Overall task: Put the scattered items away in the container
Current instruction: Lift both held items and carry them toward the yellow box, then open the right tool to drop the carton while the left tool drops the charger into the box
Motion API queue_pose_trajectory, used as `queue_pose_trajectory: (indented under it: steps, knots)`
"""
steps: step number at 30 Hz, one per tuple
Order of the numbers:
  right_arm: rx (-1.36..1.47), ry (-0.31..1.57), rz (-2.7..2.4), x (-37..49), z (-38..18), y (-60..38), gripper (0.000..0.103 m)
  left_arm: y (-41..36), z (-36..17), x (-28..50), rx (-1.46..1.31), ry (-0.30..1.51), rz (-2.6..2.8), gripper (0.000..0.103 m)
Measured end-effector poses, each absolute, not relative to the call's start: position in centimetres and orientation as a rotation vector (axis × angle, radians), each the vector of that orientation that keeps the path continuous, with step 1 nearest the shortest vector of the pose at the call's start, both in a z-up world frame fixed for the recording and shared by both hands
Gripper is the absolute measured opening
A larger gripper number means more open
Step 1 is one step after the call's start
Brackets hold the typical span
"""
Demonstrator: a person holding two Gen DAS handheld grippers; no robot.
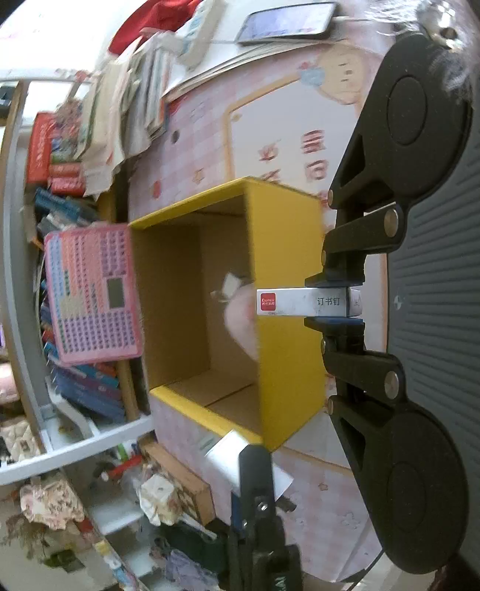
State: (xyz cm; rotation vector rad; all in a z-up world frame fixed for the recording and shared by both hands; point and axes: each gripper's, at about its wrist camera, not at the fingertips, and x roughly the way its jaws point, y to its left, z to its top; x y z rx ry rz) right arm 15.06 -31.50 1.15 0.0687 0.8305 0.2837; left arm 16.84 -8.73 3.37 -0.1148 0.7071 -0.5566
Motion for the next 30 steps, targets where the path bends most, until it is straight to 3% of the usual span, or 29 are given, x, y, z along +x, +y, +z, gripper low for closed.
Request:
queue_pose_trajectory:
  steps: [14, 24, 30]
  knots:
    - [-0.028, 0.774, 0.406, 25.6, 1.0, -30.8, 0.014, -11.7, 2.9, 23.6, 0.016, 0.673, -0.455, 0.042]
    - [-0.174, 0.951, 0.427, 34.8, -3.9, -28.9, 0.014, -15.8, -1.4, 28.9, 0.291, 0.78, -0.461, 0.042]
    - [-0.199, 1.048, 0.459, 37.4, -5.1, -28.0, 0.014, -16.5, -2.6, 30.1, 0.319, 0.817, -0.428, 0.042]
